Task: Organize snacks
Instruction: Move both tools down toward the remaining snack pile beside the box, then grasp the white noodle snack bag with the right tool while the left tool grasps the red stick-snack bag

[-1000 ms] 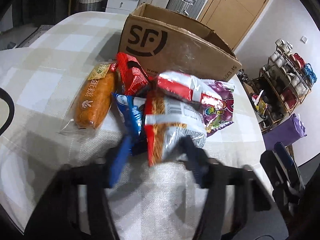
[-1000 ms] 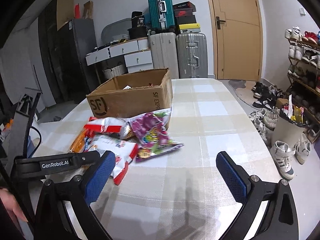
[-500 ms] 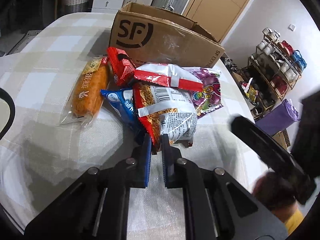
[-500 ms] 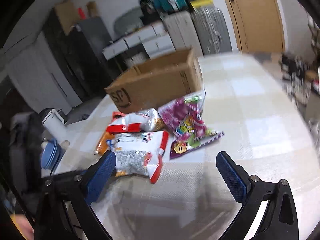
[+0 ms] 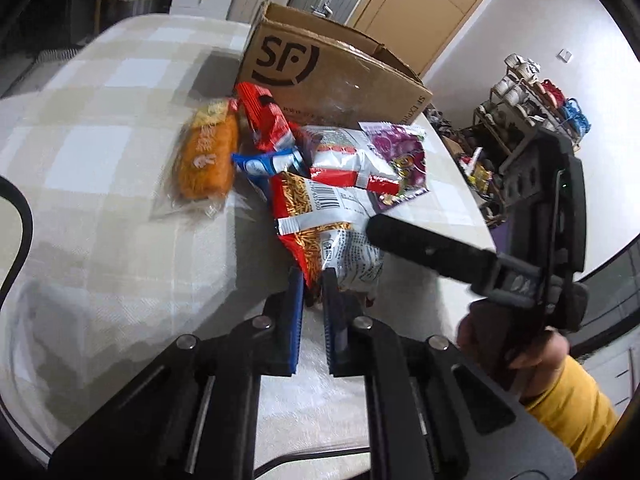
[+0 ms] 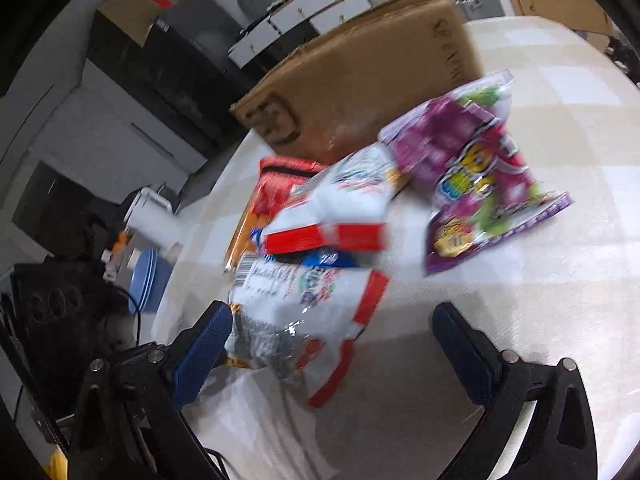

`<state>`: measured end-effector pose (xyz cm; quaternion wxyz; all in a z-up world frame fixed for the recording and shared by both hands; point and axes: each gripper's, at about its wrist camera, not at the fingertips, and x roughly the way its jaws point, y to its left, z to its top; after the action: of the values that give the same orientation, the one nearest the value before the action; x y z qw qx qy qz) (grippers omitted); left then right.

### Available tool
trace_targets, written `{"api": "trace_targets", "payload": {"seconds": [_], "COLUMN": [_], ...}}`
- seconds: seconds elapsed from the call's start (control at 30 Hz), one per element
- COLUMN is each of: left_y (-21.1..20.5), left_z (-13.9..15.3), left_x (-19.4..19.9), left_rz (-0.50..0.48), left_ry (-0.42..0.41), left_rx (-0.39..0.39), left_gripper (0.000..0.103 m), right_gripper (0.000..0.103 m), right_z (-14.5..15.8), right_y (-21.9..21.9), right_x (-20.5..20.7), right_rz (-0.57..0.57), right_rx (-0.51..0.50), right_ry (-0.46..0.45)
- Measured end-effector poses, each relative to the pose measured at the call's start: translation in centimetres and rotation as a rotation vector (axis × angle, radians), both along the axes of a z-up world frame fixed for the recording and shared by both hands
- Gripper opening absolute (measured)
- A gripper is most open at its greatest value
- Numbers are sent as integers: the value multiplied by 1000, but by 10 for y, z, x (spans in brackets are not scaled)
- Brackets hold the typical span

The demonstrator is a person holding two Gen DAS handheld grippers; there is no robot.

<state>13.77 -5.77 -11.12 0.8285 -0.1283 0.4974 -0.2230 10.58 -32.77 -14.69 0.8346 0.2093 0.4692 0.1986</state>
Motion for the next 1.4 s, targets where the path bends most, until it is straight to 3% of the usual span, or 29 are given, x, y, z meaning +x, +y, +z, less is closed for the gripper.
{"api": "trace_targets", "payload": {"seconds": [0.13,0.23,0.4,0.43,0.47,0.53,0.8,0.83,0.9,0.93,0.97,1.03,1.27,1.3,1.37,1.4], "left_y": [4,5,15,18,17,12,-15,-15,-19,-20,-22,-21,-1,3,9,13], "left_z": [-3,-1,12,14,15,15,-6,-4,-4,-5,-7,-9,-5,0,5,7], "left_x": [7,10,14,15,17,23,35,35,36,35,35,33,21,16,11,9], "left_rz": [-17,-14,25,33,36,40,26,28,36,43,44,52,74,92,116,137], "left_ry": [43,49,44,49,53,63,156,148,144,145,147,152,198,175,141,120], "left_rx": [-53,-87,-173,-206,-225,-275,-272,-270,-245,-219,-191,-148,-194,-209,-197,-193], "left_gripper": [7,7,11,24,49,79,78,76,61,44,35,27,28,33,82,89], "right_gripper": [99,83,82,83,87,89,89,89,89,89,89,89,89,89,89,89], "right_z": [-2,-4,16,21,24,29,30,29,26,24,22,20,17,17,18,18], "right_y": [12,12,-18,-25,-30,-36,-49,-52,-50,-49,-48,-48,-48,-47,-45,-43], "right_x": [0,-3,-15,-16,-17,-19,-22,-23,-23,-22,-21,-22,-23,-23,-24,-23], "right_rz": [32,31,-95,-122,-145,-174,-181,-180,-176,-174,-171,-164,-151,-149,-137,-131], "right_rx": [22,25,18,22,18,10,4,3,5,5,3,-6,3,5,6,5], "right_ry": [12,17,-53,-70,-81,-103,-104,-104,-100,-97,-93,-87,-83,-86,-92,-93]}}
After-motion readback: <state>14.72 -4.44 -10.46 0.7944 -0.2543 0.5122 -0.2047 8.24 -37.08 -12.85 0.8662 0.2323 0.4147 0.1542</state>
